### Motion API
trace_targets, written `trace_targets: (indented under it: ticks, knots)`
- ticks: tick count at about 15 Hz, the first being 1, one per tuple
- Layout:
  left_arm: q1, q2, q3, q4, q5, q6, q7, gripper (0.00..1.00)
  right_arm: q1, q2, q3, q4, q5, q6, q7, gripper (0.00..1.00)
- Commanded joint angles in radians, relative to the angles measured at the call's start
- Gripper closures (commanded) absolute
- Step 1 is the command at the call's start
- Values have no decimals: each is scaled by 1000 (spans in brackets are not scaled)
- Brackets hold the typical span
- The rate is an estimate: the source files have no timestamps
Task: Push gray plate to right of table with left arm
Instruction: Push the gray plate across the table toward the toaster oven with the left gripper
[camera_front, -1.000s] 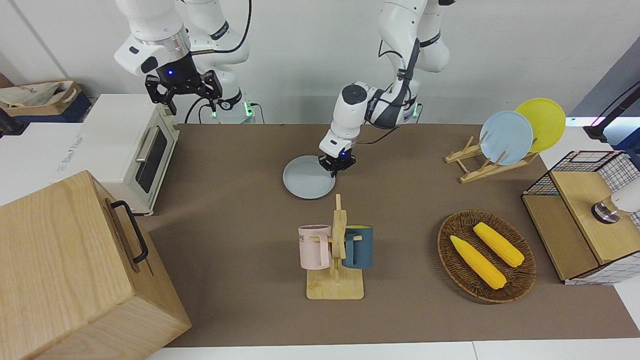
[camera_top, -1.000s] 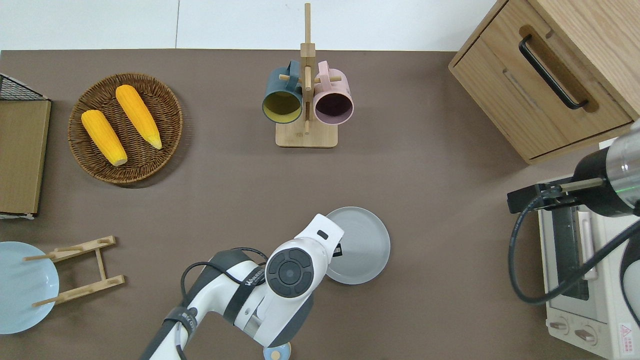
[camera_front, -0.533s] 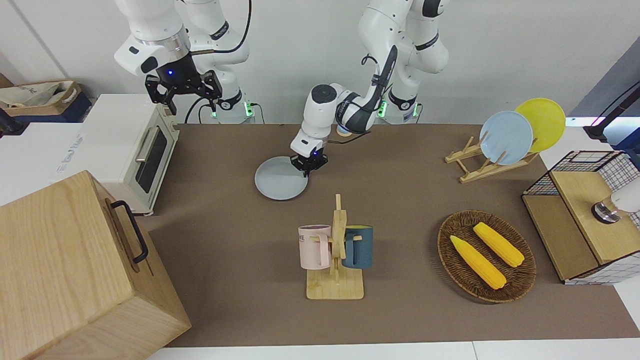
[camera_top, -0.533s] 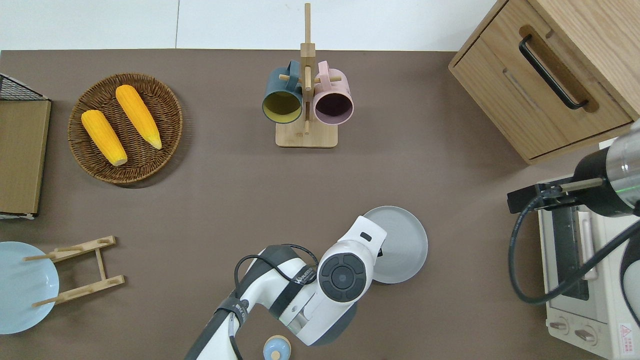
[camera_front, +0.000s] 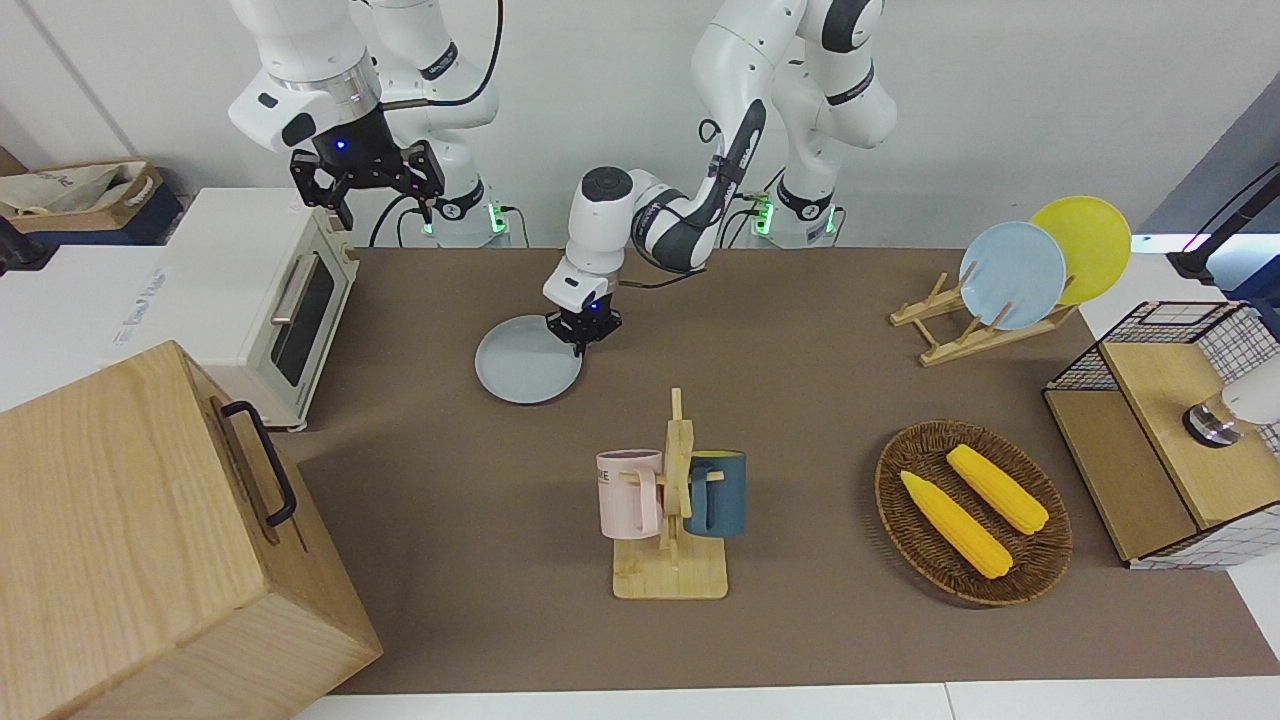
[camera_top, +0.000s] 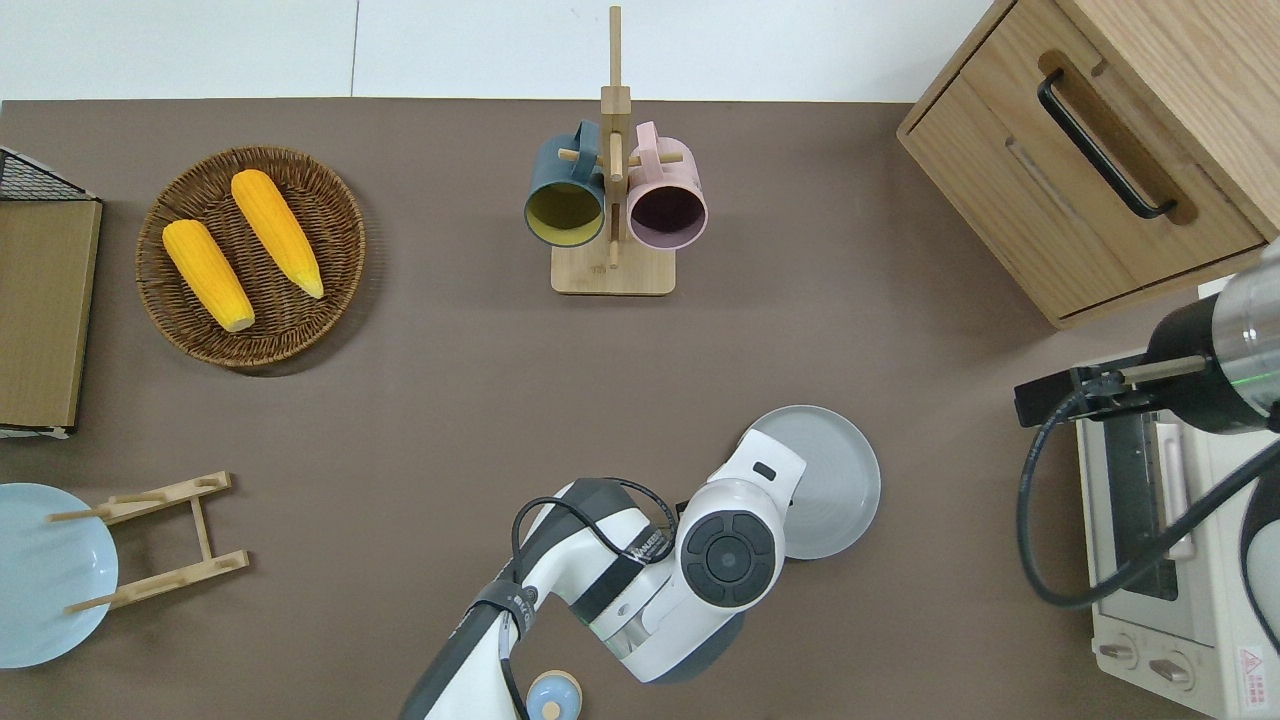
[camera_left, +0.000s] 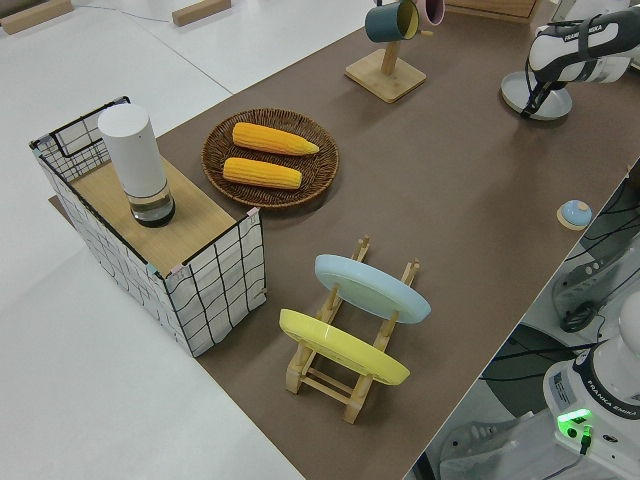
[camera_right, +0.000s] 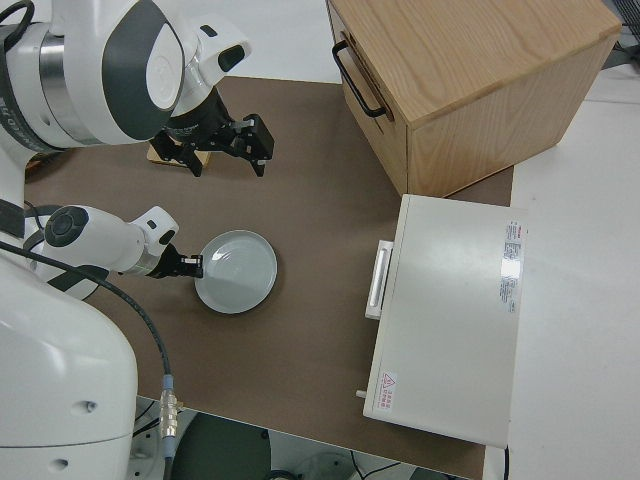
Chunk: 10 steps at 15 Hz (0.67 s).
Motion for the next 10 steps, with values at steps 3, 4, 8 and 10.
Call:
trace_targets:
  ticks: [3,4,8,10]
  knots:
    - [6,-4,21,31,27,-57,-2,10,-11,-8,6,1,8,-12,-3,17]
    - [16,-13,23,29,21,-73,11,9,-11,-8,4,-1,8,-12,-3,17]
    - [91,-86,10,-15,-52,-104,175,9,-11,-8,6,-1,10,-12,-3,17]
    - [120,-122,20,-26,-69,-162,231,9,-11,-8,4,-1,8,-12,-3,17]
